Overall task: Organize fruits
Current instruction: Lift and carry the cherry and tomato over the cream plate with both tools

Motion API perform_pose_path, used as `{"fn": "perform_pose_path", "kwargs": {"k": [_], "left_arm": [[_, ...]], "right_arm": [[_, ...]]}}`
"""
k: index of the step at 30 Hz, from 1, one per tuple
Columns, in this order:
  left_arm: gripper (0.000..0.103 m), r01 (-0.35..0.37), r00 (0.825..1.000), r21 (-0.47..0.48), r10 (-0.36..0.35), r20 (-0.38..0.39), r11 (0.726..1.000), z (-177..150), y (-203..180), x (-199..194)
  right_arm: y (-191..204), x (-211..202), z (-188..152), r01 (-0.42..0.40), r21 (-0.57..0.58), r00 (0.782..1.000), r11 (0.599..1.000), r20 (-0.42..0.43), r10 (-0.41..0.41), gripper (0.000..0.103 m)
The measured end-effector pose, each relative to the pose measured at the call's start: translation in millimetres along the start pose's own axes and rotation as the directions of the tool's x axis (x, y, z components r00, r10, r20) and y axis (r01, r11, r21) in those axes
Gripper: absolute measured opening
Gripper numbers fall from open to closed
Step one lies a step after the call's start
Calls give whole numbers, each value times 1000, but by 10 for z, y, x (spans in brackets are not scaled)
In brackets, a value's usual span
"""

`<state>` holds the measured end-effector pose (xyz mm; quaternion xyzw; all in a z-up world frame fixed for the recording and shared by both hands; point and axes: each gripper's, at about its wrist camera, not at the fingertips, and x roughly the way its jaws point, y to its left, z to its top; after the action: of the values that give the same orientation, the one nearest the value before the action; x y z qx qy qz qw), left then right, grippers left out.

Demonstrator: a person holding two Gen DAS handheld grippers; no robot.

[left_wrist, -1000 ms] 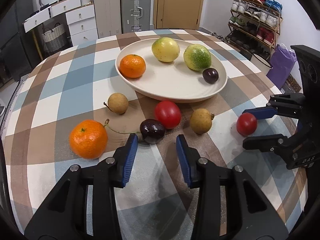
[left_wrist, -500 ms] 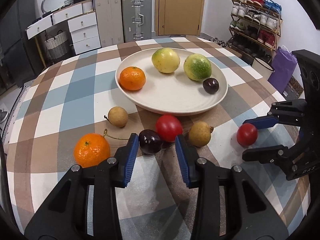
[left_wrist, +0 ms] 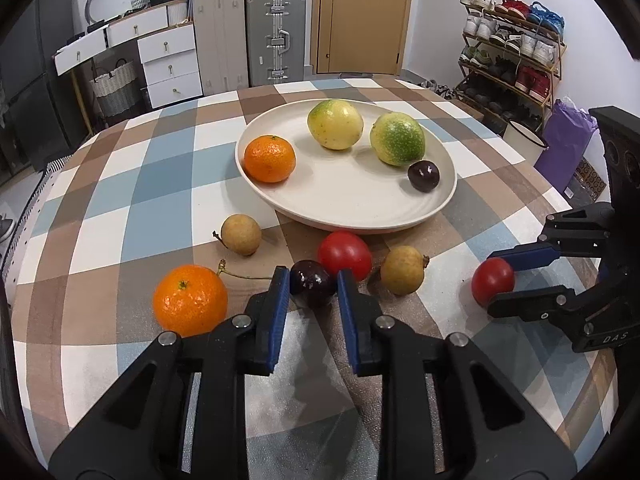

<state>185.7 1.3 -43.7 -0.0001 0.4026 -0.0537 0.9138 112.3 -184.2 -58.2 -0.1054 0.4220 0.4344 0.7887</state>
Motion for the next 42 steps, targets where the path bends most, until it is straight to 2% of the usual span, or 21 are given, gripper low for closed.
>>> {"fn": "perform_pose_path", "kwargs": {"k": [14, 22, 31, 42], "left_arm": [[22, 41, 997, -18, -39, 66, 999, 15, 47, -220], [22, 64, 992, -20, -61, 113, 998, 47, 42, -359], [22, 86, 983, 1, -85, 163, 996, 92, -51, -481], [22, 98, 977, 19, -100, 188, 995, 215, -163, -505]], "right_arm": [[-38, -62, 22, -13, 24, 999, 1000, 37, 12, 33], [-96, -174, 64, -26, 57, 995, 998, 102, 20, 33], [-222, -299, 130, -14, 131, 983, 991, 182, -10, 33], [-235, -282, 228, -13, 164, 978, 986, 208, -22, 33]]}}
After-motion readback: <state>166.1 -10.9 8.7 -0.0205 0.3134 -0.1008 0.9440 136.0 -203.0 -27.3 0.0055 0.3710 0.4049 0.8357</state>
